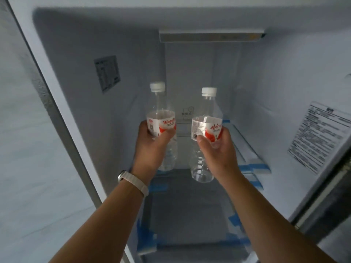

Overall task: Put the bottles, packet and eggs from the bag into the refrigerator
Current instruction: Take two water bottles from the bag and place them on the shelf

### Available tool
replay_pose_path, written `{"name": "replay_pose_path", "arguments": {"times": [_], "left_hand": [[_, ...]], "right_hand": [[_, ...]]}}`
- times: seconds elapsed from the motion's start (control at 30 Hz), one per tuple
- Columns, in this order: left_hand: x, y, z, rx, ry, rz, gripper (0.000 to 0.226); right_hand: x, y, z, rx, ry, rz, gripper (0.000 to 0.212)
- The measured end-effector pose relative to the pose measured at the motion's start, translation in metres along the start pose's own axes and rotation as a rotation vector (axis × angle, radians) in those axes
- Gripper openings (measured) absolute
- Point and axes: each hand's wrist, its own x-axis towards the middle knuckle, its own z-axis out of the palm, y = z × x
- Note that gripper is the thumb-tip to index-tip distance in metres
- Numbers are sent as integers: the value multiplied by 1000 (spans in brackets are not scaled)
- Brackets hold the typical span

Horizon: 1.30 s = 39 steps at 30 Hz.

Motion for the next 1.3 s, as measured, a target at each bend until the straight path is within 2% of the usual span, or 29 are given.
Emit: {"name": "replay_pose_path", "arguments": {"times": [0.17, 0.6, 0.9, 1.03, 1.3], "left_hand": [[41, -1, 19, -61, 28, -69, 39], [109, -35, 58, -136, 149, -157, 45], [149, -60, 68, -106, 200, -127, 41], [161, -70, 67, -78, 217, -133, 45], [172, -82, 67, -20, 211, -112, 49]], "right_hand": [[43, 6, 14, 5, 57, 20, 39], [148, 44, 34, -26, 17, 65, 51], [187, 76, 57, -30, -11, -49, 39], [194, 87, 65, -10, -53, -3, 50], [200, 106, 77, -3, -75, 36, 49]]}}
